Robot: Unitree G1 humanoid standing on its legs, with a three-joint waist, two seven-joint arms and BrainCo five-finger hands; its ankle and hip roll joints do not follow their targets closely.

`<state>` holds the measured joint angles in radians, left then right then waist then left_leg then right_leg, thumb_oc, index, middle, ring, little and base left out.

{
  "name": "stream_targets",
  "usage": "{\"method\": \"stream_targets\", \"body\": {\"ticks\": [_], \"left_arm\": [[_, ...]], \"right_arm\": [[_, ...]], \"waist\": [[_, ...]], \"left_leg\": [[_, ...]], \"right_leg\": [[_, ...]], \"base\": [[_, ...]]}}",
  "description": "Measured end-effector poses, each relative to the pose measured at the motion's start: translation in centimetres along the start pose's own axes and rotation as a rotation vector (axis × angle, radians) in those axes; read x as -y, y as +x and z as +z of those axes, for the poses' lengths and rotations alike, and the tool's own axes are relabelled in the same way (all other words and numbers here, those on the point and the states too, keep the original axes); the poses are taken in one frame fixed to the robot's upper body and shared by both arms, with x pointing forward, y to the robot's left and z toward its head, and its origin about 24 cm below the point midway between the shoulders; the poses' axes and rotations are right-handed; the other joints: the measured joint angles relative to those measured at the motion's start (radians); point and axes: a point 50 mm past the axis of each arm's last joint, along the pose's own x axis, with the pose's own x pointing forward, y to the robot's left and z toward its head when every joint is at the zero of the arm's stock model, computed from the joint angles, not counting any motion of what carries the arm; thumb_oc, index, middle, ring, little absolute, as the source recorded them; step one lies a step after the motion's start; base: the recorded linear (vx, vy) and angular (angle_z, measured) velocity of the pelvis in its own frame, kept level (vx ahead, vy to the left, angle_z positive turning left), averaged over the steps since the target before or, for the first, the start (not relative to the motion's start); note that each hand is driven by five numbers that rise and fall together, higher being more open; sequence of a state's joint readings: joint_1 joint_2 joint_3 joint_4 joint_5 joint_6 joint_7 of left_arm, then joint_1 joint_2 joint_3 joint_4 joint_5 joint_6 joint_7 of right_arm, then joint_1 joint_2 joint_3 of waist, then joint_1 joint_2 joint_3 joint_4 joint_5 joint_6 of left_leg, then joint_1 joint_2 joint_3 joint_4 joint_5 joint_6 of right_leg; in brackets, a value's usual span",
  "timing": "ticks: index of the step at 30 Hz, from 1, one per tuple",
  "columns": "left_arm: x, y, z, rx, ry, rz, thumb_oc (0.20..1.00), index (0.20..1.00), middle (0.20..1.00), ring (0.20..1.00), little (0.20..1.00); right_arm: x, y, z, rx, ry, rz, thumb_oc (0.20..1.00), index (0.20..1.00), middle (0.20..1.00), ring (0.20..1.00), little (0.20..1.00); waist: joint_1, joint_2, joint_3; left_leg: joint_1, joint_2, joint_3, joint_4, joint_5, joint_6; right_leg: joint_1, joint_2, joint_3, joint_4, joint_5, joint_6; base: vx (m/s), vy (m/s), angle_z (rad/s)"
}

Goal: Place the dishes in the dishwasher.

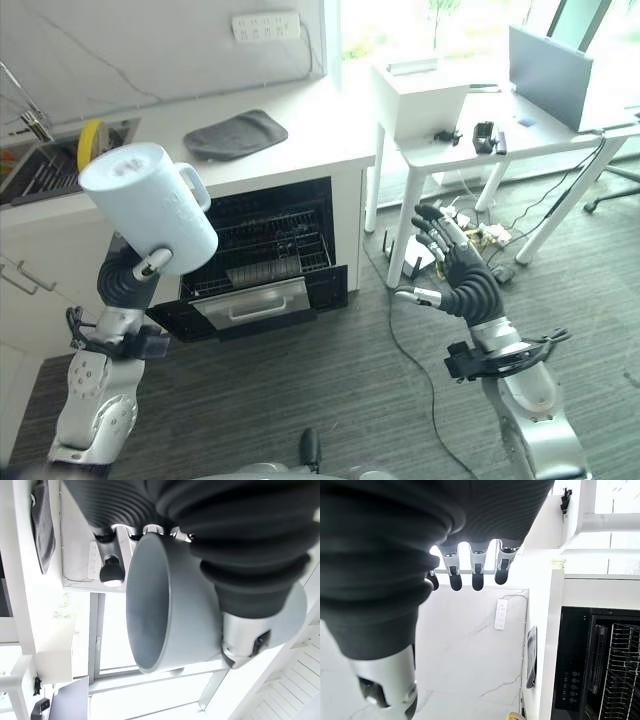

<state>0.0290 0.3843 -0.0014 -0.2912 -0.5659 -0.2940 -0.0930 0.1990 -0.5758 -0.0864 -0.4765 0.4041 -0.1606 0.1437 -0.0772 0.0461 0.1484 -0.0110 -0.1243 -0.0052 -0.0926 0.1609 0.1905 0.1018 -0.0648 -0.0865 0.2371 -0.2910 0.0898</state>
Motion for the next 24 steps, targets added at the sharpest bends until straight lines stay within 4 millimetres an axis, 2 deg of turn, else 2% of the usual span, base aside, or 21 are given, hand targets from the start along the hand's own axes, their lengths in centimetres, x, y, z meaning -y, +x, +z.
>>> {"method": "stream_targets", "body": {"ticks": [1,2,3,5,8,9,10,11,12,13,14,16,17,18,20,24], "left_arm": [[0.0,0.0,0.1,0.003,-0.001,-0.001,0.2,0.2,0.2,0.2,0.2],[0.0,0.0,0.1,0.002,0.001,-0.004,0.2,0.2,0.2,0.2,0.2],[0.0,0.0,0.1,-0.001,0.005,-0.007,0.2,0.2,0.2,0.2,0.2],[-0.2,-0.3,0.0,-0.016,0.009,-0.007,0.2,0.2,0.2,0.2,0.2],[-0.4,-1.0,-0.4,-0.055,0.013,-0.001,0.2,0.2,0.2,0.2,0.2],[-0.5,-1.2,-0.5,-0.069,0.019,-0.001,0.2,0.2,0.2,0.2,0.2],[-0.6,-1.1,-0.5,-0.077,0.026,-0.008,0.2,0.2,0.2,0.2,0.2],[-0.6,-1.1,-0.3,-0.078,0.034,-0.015,0.2,0.2,0.2,0.2,0.2],[-0.7,-1.0,-0.2,-0.075,0.038,-0.013,0.2,0.2,0.2,0.2,0.2],[-0.7,-0.9,0.0,-0.069,0.041,-0.012,0.2,0.2,0.2,0.2,0.2],[-0.7,-0.8,0.0,-0.07,0.046,-0.015,0.2,0.2,0.2,0.2,0.2],[-0.8,-0.9,-0.1,-0.08,0.049,-0.014,0.2,0.2,0.2,0.2,0.2],[-0.8,-1.1,-0.2,-0.087,0.047,-0.013,0.2,0.2,0.2,0.2,0.2],[-0.7,-1.6,-0.4,-0.098,0.036,-0.001,0.2,0.2,0.2,0.2,0.2],[-0.6,-2.2,-0.8,-0.124,0.02,-0.001,0.2,0.2,0.2,0.2,0.2],[-0.5,-2.2,-0.9,-0.116,-0.028,0.006,0.2,0.2,0.2,0.2,0.2]], "right_arm": [[-0.2,0.1,0.1,0.011,0.01,0.002,1.0,1.0,1.0,1.0,1.0],[-0.2,0.5,0.3,0.027,0.007,0.008,1.0,1.0,1.0,1.0,1.0],[-0.2,0.9,0.5,0.045,0.005,0.01,1.0,1.0,1.0,1.0,1.0],[-0.3,1.0,0.2,0.038,0.01,0.014,1.0,1.0,1.0,1.0,1.0],[-0.2,0.8,-0.4,0.007,0.009,0.01,1.0,1.0,1.0,1.0,1.0],[-0.5,0.8,-0.6,0.005,0.02,0.016,1.0,1.0,1.0,1.0,1.0],[-0.7,0.7,-0.7,0.004,0.038,0.015,1.0,1.0,1.0,1.0,1.0],[-0.8,0.6,-0.8,0.001,0.039,0.016,1.0,1.0,1.0,1.0,1.0],[-0.8,0.6,-0.7,0.002,0.039,0.019,1.0,1.0,1.0,1.0,1.0],[-0.8,0.6,-0.8,0.0,0.04,0.02,1.0,1.0,1.0,1.0,1.0],[-0.8,0.6,-0.8,-0.001,0.04,0.021,1.0,1.0,1.0,1.0,1.0],[-0.8,0.5,-0.8,-0.004,0.035,0.022,1.0,1.0,1.0,1.0,1.0],[-0.8,0.4,-0.9,-0.009,0.038,0.022,1.0,1.0,1.0,1.0,1.0],[-0.7,0.4,-0.9,-0.011,0.033,0.024,1.0,1.0,1.0,1.0,1.0],[-0.6,0.6,-0.8,-0.005,0.03,0.02,1.0,1.0,1.0,1.0,1.0],[-0.6,0.4,-1.1,-0.019,0.032,0.01,1.0,1.0,1.0,1.0,1.0]], "waist": [[0.019,-0.014,-0.002],[0.038,-0.019,0.0],[0.047,-0.02,-0.001],[0.067,-0.028,-0.004],[0.072,-0.039,-0.004],[0.071,-0.055,-0.01],[0.061,-0.07,-0.012],[0.055,-0.074,-0.016],[0.057,-0.073,-0.016],[0.056,-0.066,-0.013],[0.054,-0.062,-0.013],[0.055,-0.069,-0.015],[0.062,-0.073,-0.017],[0.061,-0.074,-0.017],[0.064,-0.051,-0.017],[0.052,-0.036,-0.016]], "left_leg": [[0.017,0.0,0.009,0.0,-0.002,-0.003],[0.029,0.004,0.018,0.0,-0.011,-0.018],[0.043,0.015,0.016,0.0,-0.033,-0.058],[0.059,0.025,0.013,0.0,-0.053,-0.08],[0.082,0.035,0.007,0.0,-0.082,-0.069],[0.095,0.028,0.006,0.0,-0.086,-0.069],[0.116,0.021,-0.025,0.0,-0.087,-0.071],[0.119,0.018,-0.029,0.0,-0.089,-0.068],[0.119,0.018,-0.04,0.0,-0.096,-0.062],[0.117,0.024,-0.05,0.0,-0.096,-0.065],[0.119,0.033,-0.058,0.0,-0.093,-0.075],[0.126,0.036,-0.071,0.0,-0.105,-0.091],[0.132,0.033,-0.088,-0.001,-0.126,-0.109],[0.144,0.036,-0.095,-0.001,-0.134,-0.117],[0.152,0.063,-0.095,-0.001,-0.14,-0.133],[0.16,0.096,-0.113,0.0,-0.139,-0.162]], "right_leg": [[0.055,0.004,-0.011,-0.07,0.041,-0.03],[0.069,0.007,-0.013,-0.079,0.054,-0.034],[0.076,0.016,-0.031,-0.061,0.054,-0.033],[0.064,0.022,-0.035,0.005,0.048,-0.024],[-0.04,0.015,-0.035,0.251,0.048,-0.004],[-0.062,0.004,-0.035,0.323,0.049,-0.003],[-0.12,-0.015,-0.032,0.452,0.049,0.02],[-0.151,-0.028,-0.025,0.477,0.035,0.03],[-0.179,-0.031,-0.019,0.455,0.021,0.029],[-0.205,-0.032,-0.007,0.374,0.019,0.027],[-0.204,-0.032,-0.009,0.235,0.026,0.03],[-0.2,-0.032,-0.006,0.043,0.104,0.019],[-0.19,-0.029,-0.008,-0.004,0.17,0.016],[-0.157,-0.024,-0.008,-0.056,0.24,-0.002],[-0.108,0.008,-0.012,-0.132,0.271,-0.02],[-0.072,0.05,-0.013,-0.169,0.277,-0.046]], "base": [[0.13,0.244,0.3],[0.13,0.253,0.14],[0.09,0.191,0.13],[0.09,0.221,0.08],[0.08,0.172,0.02],[0.07,0.116,0.17],[0.08,0.076,0.27],[0.1,0.045,0.25],[0.09,0.005,0.24],[0.09,-0.04,0.28],[0.06,-0.031,0.4],[0.1,-0.083,0.34],[0.1,-0.121,0.24],[0.06,-0.095,0.15],[0.08,-0.122,0.01],[0.13,-0.185,0.12]]}}
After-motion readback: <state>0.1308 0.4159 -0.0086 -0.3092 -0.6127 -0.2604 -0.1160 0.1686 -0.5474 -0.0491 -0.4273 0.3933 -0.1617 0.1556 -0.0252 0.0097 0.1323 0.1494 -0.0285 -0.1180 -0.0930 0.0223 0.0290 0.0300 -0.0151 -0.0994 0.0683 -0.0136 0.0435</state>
